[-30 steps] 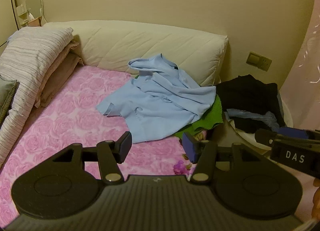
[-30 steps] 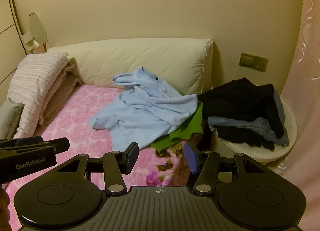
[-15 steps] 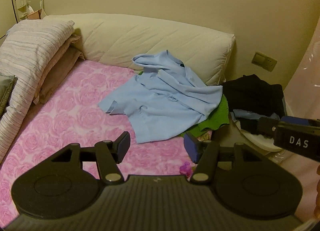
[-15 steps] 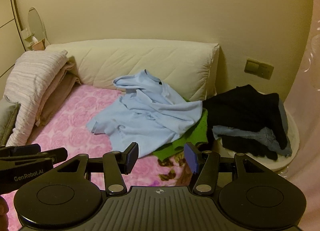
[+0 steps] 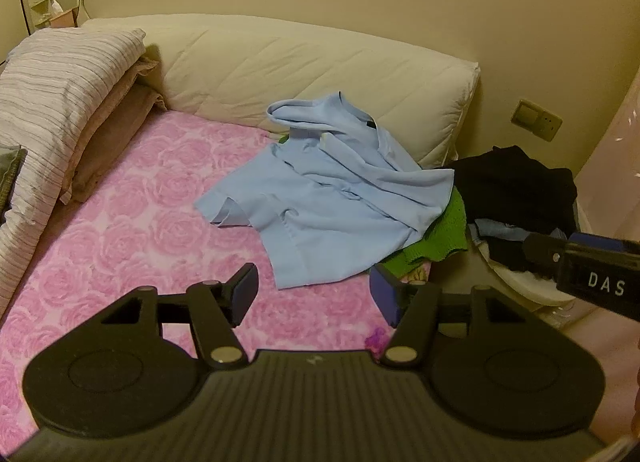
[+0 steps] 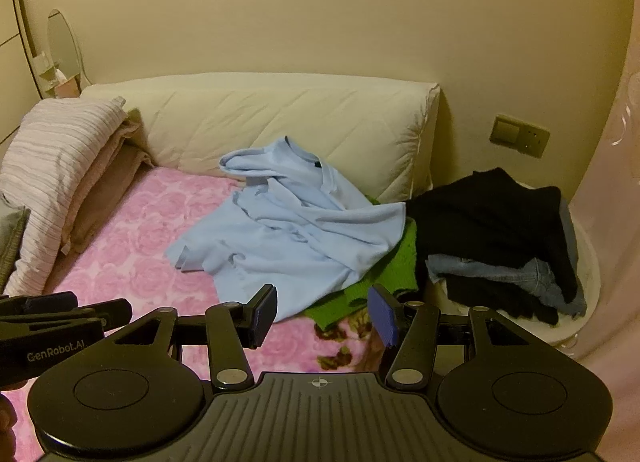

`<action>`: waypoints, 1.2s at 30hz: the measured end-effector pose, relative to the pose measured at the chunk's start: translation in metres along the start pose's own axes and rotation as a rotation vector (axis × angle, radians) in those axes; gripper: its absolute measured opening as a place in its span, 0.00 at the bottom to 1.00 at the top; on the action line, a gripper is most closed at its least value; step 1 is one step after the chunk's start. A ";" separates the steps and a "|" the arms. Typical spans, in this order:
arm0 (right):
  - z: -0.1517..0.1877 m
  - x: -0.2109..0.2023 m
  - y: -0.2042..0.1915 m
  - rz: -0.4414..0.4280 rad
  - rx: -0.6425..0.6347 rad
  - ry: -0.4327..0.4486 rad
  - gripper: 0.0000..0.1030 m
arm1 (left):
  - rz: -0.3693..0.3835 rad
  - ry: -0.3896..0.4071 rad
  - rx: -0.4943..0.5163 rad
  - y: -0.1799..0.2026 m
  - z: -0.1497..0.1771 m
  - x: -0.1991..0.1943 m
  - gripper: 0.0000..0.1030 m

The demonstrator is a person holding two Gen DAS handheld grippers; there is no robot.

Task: Fold clothes
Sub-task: 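Move both grippers toward the crumpled light blue sweatshirt by the pillow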

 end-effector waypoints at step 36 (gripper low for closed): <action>-0.011 0.047 0.018 0.035 0.002 -0.101 0.53 | -0.013 -0.064 -0.055 -0.029 -0.014 0.036 0.56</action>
Point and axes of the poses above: each gripper's, at about its wrist camera, not at the fingertips, and x roughly the way its jaws point, y to its right, z to its underside, the point moved 1 cm from there along x, roughly the way its jaws point, and after that the axes turned 15 degrees about -y, right-handed, at the moved point
